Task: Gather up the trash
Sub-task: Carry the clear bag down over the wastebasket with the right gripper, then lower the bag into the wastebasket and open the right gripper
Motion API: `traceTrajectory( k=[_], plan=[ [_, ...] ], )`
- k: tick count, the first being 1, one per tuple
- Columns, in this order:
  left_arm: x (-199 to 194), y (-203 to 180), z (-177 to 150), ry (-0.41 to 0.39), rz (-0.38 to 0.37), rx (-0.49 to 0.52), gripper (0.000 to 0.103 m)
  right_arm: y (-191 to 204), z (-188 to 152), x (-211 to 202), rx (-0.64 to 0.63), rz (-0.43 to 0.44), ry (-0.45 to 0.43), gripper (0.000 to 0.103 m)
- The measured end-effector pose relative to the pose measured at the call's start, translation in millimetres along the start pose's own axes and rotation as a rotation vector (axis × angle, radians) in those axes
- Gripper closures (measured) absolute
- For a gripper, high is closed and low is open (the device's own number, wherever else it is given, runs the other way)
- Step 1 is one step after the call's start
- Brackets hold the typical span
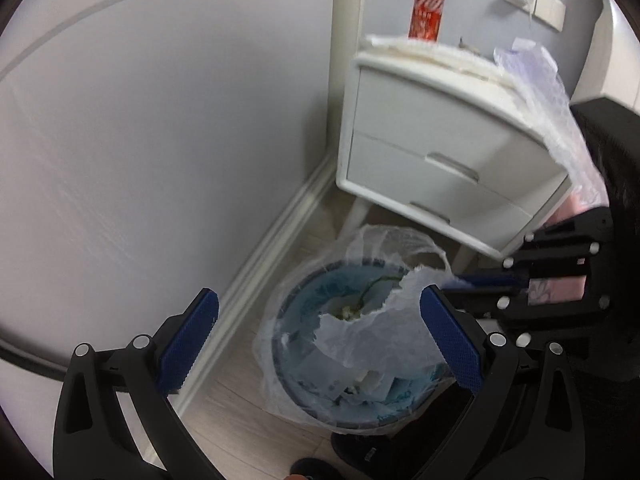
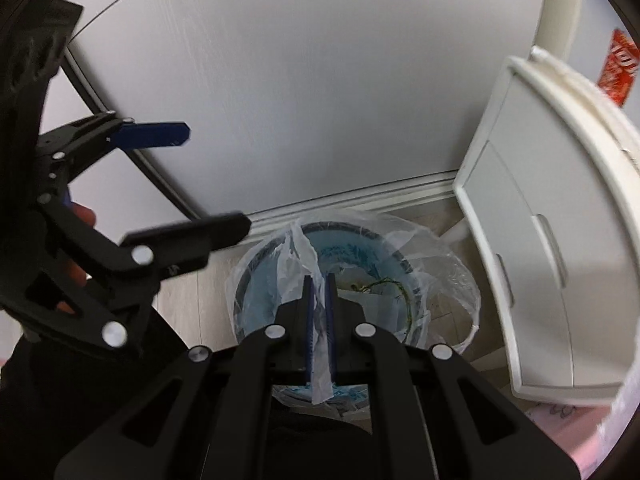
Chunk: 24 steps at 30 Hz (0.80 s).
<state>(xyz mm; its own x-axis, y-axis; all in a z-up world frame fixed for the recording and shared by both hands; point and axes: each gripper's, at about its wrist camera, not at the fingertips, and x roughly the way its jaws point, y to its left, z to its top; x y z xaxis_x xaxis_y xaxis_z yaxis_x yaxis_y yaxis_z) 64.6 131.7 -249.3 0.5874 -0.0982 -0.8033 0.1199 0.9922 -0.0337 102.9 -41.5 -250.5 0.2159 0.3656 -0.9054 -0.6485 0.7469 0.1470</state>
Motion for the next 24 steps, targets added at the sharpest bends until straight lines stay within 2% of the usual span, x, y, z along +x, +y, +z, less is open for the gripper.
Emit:
traceTrajectory(
  k=[11,18,24],
  plan=[
    [69,7,-13,0.125,-0.054,-0.030,0.005,-24,5,62,-0.117,0.052,0.132,0.096],
    [106,8,-28,0.194,-0.072,-0.035,0.005,-38,-2,105,-0.103,0.096,0.197,0.096],
    [128,12,-38,0.221,-0.097,-0.070,0.005,-41,-4,133,-0.097,0.112,0.225,0.096]
  ],
)
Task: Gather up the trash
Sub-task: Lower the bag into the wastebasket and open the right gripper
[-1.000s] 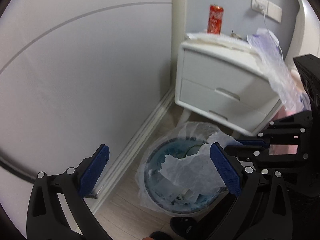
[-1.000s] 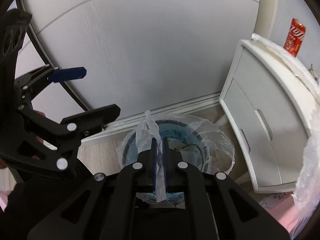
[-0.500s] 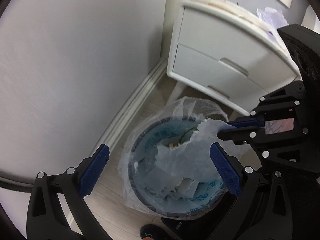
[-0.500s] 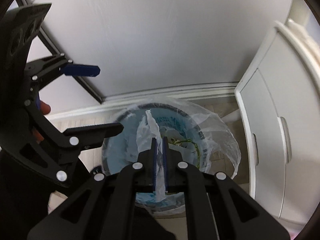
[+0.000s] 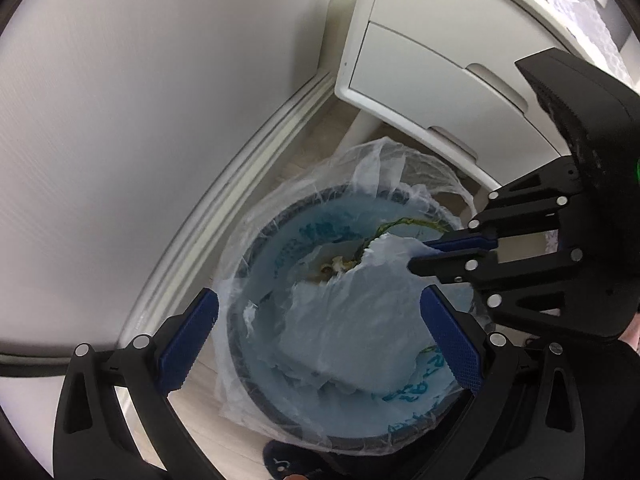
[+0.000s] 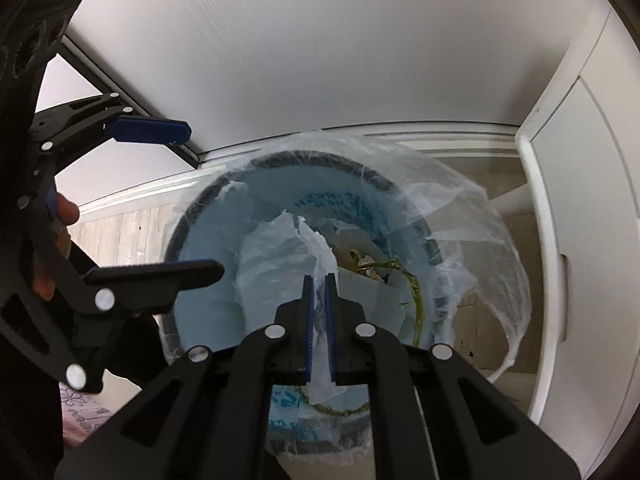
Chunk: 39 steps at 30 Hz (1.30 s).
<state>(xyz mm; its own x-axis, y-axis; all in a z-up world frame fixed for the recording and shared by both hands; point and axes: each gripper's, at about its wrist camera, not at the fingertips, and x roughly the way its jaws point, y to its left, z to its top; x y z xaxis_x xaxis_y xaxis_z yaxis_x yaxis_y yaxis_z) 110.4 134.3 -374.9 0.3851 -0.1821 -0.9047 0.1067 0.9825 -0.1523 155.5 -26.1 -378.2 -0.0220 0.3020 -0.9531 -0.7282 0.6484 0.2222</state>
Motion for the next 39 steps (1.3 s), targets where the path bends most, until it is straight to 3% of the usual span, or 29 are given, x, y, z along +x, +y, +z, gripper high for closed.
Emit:
traceTrajectory(
  k=[6,21,39],
  plan=[
    [22,-1,-3,0.020,-0.038,-0.009,0.005,-5,0,24,0.003,0.013,0.022,0.096],
    [51,3,-8,0.061,-0.046,-0.013,0.005,-9,-11,76,0.032,0.031,0.092,0.096],
    [46,-1,-2,0.041,-0.048,0.005,0.005,0,-17,69,0.011,-0.022,0.086,0.096]
  ],
)
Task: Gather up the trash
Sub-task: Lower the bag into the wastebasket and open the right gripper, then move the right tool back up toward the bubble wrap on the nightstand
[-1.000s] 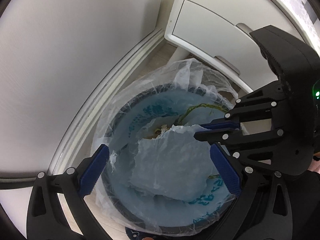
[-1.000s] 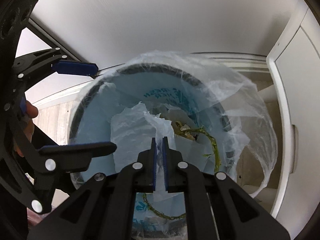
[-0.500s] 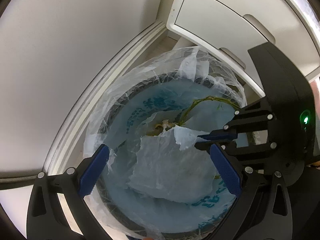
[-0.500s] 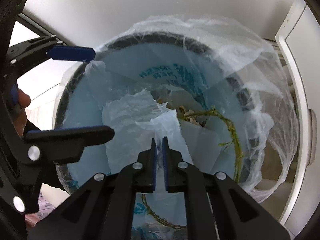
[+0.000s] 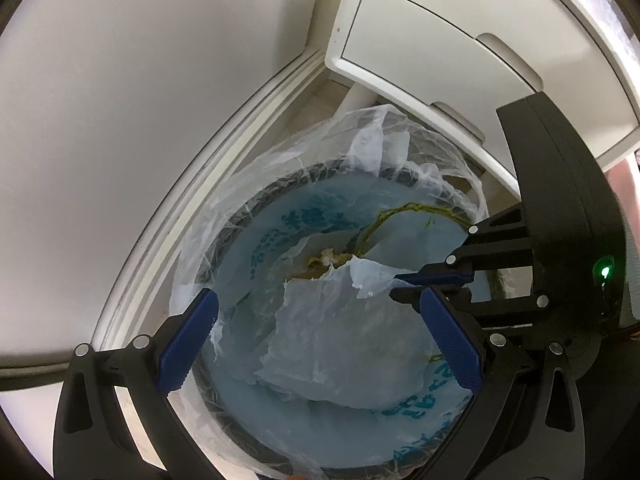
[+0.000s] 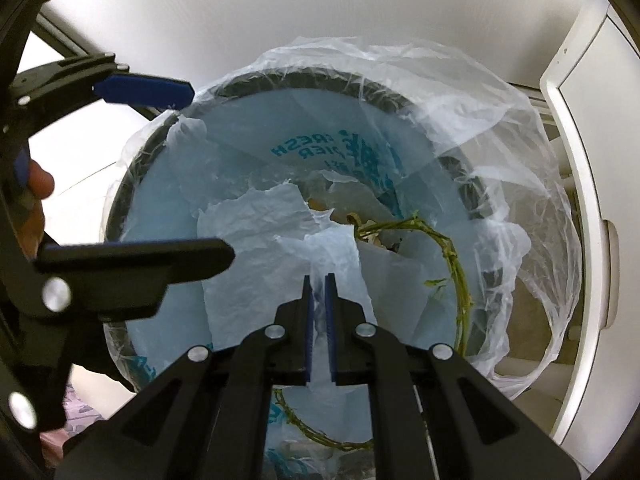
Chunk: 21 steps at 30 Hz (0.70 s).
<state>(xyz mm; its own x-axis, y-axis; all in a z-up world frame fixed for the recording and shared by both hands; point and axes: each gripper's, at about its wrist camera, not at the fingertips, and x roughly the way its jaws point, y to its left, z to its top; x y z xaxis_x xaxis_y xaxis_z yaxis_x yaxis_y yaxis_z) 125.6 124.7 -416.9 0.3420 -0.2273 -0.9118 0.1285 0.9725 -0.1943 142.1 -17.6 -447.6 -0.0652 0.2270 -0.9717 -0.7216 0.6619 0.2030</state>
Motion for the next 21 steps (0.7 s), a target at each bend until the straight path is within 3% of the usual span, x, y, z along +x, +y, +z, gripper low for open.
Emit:
traceTrajectory(
  k=[2,3,4,6,13,21],
  plan=[
    [-1,3,-1,0.001,0.005,-0.014,0.005,3,-1,-2,-0.021,-0.005,-0.001,0.093],
    [-2,5,0,0.002,0.006,-0.019,0.005,5,-2,-4,-0.032,-0.008,-0.005,0.075],
    [-2,6,0,0.003,0.005,-0.023,0.005,12,-1,-9,-0.031,-0.011,-0.013,0.046],
    [-5,7,0,-0.003,0.005,-0.024,0.005,16,0,-25,-0.038,-0.003,-0.037,0.024],
    [-8,6,-3,0.001,0.016,-0.020,0.005,23,-3,-43,-0.075,-0.043,-0.110,0.007],
    [-36,0,-7,-0.035,0.014,-0.036,0.005,23,-7,-81,-0.093,-0.079,-0.209,0.007]
  ],
)
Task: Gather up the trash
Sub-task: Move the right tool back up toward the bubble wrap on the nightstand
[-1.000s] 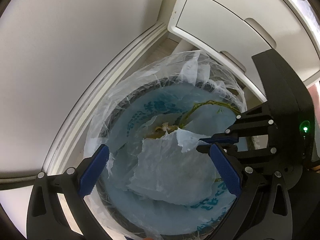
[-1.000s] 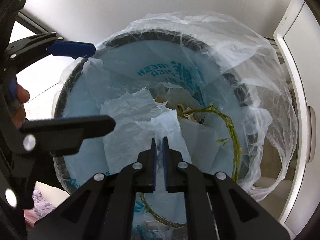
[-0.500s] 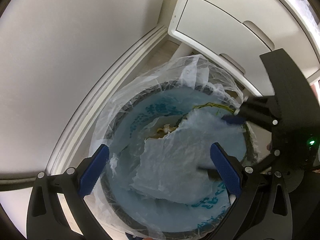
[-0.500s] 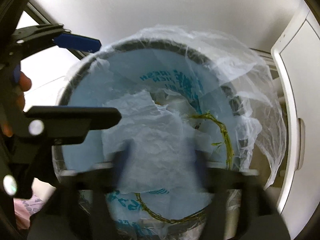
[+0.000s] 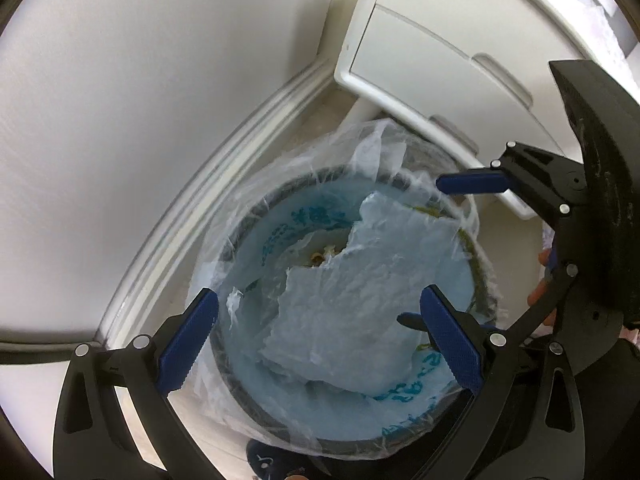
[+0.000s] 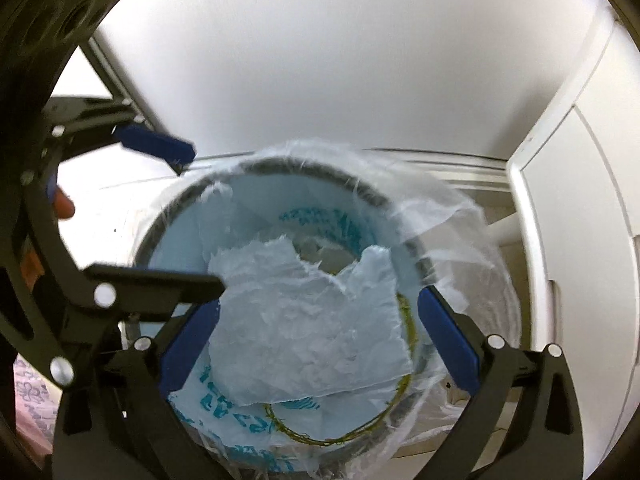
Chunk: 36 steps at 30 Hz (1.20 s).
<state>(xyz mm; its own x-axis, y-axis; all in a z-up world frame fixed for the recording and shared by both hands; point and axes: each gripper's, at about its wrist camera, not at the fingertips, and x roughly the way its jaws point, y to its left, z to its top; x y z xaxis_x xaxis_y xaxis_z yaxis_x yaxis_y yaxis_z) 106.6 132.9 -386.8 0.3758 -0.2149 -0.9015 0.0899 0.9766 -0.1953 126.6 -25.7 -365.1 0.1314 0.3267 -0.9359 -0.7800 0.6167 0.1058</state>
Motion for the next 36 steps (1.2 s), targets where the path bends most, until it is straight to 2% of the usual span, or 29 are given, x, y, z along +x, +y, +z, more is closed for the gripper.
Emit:
traceTrajectory(
  k=[10,20,27,32,36],
  plan=[
    [-68,-7,6,-0.112,0.032,-0.043,0.005,5,10,-48,-0.018,-0.050,-0.050,0.007],
    [-142,-21,13,-0.235,0.075,-0.035,0.005,25,15,-101,-0.010,-0.159,-0.140,0.007],
    [-190,-39,34,-0.344,0.096,-0.029,0.005,22,19,-155,0.091,-0.274,-0.246,0.007],
    [-221,-62,51,-0.414,0.098,0.023,0.005,9,17,-199,0.239,-0.341,-0.323,0.007],
    [-237,-81,61,-0.446,0.090,0.066,0.005,7,13,-230,0.286,-0.389,-0.378,0.007]
  ],
)
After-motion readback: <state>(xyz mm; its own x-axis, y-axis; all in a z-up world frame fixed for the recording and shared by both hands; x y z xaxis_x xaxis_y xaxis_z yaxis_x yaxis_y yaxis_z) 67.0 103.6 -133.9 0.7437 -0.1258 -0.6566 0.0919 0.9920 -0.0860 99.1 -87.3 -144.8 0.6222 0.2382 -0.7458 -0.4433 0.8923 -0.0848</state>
